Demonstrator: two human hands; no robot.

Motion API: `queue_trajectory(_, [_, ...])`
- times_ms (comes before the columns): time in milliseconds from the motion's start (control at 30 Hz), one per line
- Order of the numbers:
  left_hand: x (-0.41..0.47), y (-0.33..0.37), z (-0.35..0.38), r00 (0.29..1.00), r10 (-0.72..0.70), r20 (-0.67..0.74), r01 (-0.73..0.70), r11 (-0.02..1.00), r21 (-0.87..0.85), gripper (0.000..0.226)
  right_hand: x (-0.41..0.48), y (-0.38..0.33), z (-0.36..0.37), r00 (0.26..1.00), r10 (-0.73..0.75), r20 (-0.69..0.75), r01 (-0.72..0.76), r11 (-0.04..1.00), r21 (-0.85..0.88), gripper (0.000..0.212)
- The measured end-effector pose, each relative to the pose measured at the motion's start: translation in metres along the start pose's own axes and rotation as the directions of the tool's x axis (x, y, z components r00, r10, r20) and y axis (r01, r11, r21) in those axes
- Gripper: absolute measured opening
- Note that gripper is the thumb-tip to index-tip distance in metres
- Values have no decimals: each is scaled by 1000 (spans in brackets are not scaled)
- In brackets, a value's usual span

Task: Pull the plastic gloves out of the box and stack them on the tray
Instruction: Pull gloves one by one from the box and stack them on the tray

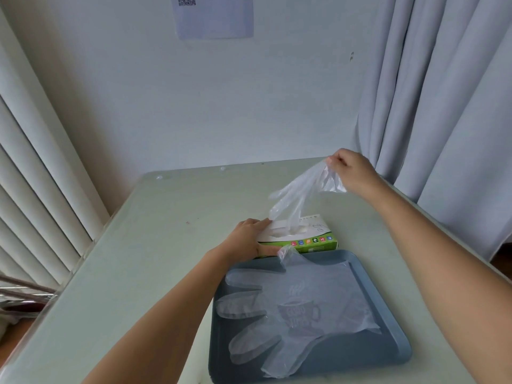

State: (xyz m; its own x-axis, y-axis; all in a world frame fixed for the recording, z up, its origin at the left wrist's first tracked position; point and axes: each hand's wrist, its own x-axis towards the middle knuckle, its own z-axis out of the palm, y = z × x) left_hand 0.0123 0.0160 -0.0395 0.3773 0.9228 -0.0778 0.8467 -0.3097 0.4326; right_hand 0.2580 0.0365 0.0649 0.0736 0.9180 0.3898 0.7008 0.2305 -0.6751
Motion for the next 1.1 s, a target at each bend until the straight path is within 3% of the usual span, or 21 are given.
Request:
queue_trajectory(67, [2,-2,-3,1000,-6,29,7,1000,-25,73,-7,-1,-4,997,62,36,-68,983,171,22])
queue_trajectory(133, [2,3,-11,999,-39,-24,32,973,-228,56,-17,-2,-6,992,109,59,-122,939,321,23])
queue_trajectory(233, [-2,22,-30,953,-210,-219,28,780,-625,49,-28,-2,-8,997,59,42,-70,938,339,25])
queue_trajectory(300, [-5,36,-40,925,-313,-215,25,616,-787,59,-31,-3,-12,999,-13,46,-2,952,307,18])
queue_trajectory(333, [-8,44,-44,926,-303,-225,7,610,-792,64,-31,-4,-15,997,-37,62,17,953,303,17])
queue_trajectory(367, [-11,53,-45,928,-254,-272,-33,672,-740,66,-32,-5,-16,996,-45,80,20,955,296,17])
queue_trajectory(467, [-21,78,-41,863,11,-506,-250,878,-408,68,-35,-14,-19,995,-36,97,14,975,221,23])
queue_trajectory(567, [-22,101,-24,757,248,-604,-429,887,-173,78,-40,-24,-17,993,51,104,-67,985,158,27])
queue_trajectory(633, [-20,111,-12,718,258,-646,-456,876,-157,74,-45,-30,-14,982,111,153,-141,969,202,26])
queue_trajectory(733, [-21,125,-9,685,132,-717,-487,815,-315,39,-52,-37,-17,958,152,242,-234,905,355,25])
queue_trajectory(833, [-20,132,-23,759,-69,-647,-443,674,-591,2,-59,-39,-29,951,86,297,-257,755,603,42])
queue_trajectory(933, [-16,130,-33,844,-288,-453,-293,459,-839,25,-65,-29,-35,971,15,240,-156,799,581,66])
queue_trajectory(1033, [-14,130,-36,869,-387,-309,-178,338,-924,31,-74,-20,-31,956,16,293,-149,887,438,90])
queue_trajectory(1100, [-15,131,-34,890,-376,-259,-157,279,-947,28,-79,-19,-25,930,6,369,-170,894,415,75])
